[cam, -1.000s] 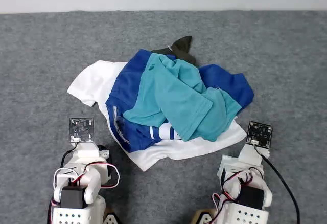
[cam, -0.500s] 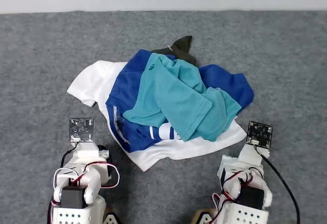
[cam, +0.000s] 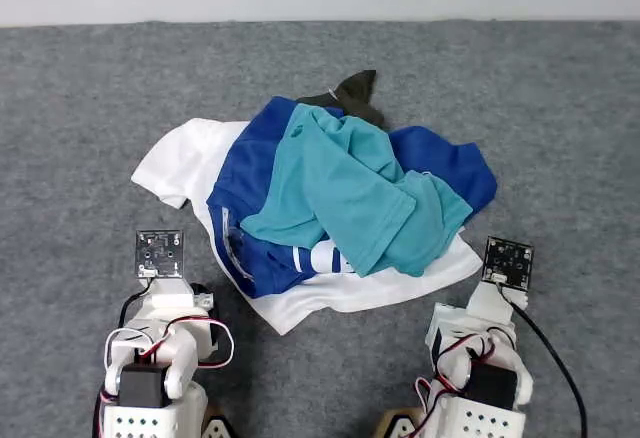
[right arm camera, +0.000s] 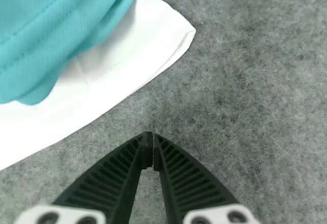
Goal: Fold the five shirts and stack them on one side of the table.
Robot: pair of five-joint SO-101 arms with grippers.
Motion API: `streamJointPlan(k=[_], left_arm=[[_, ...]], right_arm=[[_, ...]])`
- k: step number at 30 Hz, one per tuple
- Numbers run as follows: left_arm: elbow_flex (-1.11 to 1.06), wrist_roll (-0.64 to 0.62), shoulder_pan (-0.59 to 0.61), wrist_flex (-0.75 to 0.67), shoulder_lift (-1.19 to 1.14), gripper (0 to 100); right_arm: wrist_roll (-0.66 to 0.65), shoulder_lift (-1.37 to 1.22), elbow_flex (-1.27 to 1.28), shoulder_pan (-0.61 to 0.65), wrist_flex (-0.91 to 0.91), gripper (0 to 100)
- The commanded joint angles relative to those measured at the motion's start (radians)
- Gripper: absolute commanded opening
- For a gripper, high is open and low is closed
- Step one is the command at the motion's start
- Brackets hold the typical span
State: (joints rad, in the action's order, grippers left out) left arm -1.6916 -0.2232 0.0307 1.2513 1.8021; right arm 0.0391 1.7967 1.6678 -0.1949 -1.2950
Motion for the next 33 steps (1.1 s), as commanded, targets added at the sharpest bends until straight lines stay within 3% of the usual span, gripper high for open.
streamJointPlan(k=[1,15,23,29,33], left_arm=[[0.008,0.003,0.002,0.006,0.011,1],[0.008,0.003,0.0,0.006,0.011,1],[0.03,0.011,-0.094,-0.057,0.011,2],[0.114,0.253,0.029,-0.112,0.011,2],[0.128,0.503,0.037,-0.166,0.011,2]], right_arm=[[-0.008,0.001,0.017,-0.005,-0.002,0.9],[-0.008,0.001,0.017,-0.005,-0.002,0.9],[-0.008,0.001,0.017,-0.005,-0.002,0.9],[-0.008,0.001,0.017,-0.005,-0.002,0.9],[-0.008,0.001,0.017,-0.005,-0.002,0.9]])
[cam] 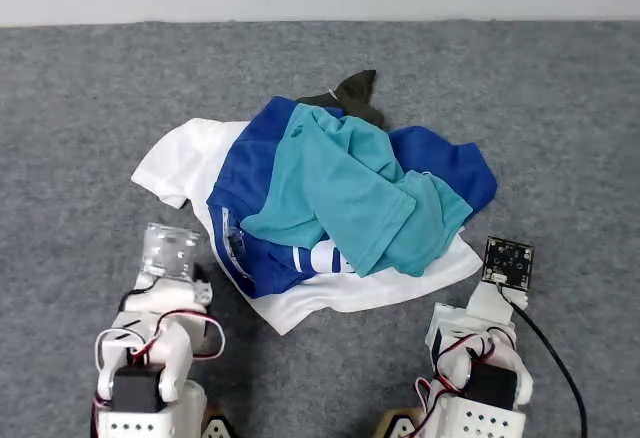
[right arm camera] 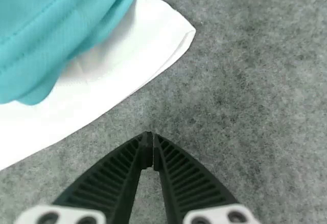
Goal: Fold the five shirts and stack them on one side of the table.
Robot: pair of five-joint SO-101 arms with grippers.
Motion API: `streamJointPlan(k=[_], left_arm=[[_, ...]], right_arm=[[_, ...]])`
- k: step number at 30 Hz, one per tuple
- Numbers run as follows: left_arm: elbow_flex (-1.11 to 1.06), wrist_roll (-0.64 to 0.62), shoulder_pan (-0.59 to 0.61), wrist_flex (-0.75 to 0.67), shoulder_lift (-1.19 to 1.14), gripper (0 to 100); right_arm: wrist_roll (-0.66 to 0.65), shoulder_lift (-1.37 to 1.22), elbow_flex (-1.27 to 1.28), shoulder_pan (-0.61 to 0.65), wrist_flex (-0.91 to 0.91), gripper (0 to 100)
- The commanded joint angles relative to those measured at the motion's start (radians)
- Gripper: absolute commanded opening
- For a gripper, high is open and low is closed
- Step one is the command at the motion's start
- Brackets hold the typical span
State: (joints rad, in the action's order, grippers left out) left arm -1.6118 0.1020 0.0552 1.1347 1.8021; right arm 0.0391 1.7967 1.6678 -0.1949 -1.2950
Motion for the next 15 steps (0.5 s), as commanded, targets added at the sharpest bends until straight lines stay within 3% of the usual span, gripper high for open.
streamJointPlan(k=[1,3,8,15], left_arm=[[0.054,0.238,0.014,-0.055,0.011,2],[0.076,0.302,0.018,-0.048,0.006,3],[0.173,0.265,0.032,0.005,0.003,12],[0.257,0.322,0.029,0.051,0.002,10]], right_arm=[[-0.008,0.001,0.017,-0.005,-0.002,0.9],[-0.008,0.001,0.017,-0.005,-0.002,0.9],[-0.008,0.001,0.017,-0.005,-0.002,0.9],[-0.008,0.001,0.017,-0.005,-0.002,0.9]])
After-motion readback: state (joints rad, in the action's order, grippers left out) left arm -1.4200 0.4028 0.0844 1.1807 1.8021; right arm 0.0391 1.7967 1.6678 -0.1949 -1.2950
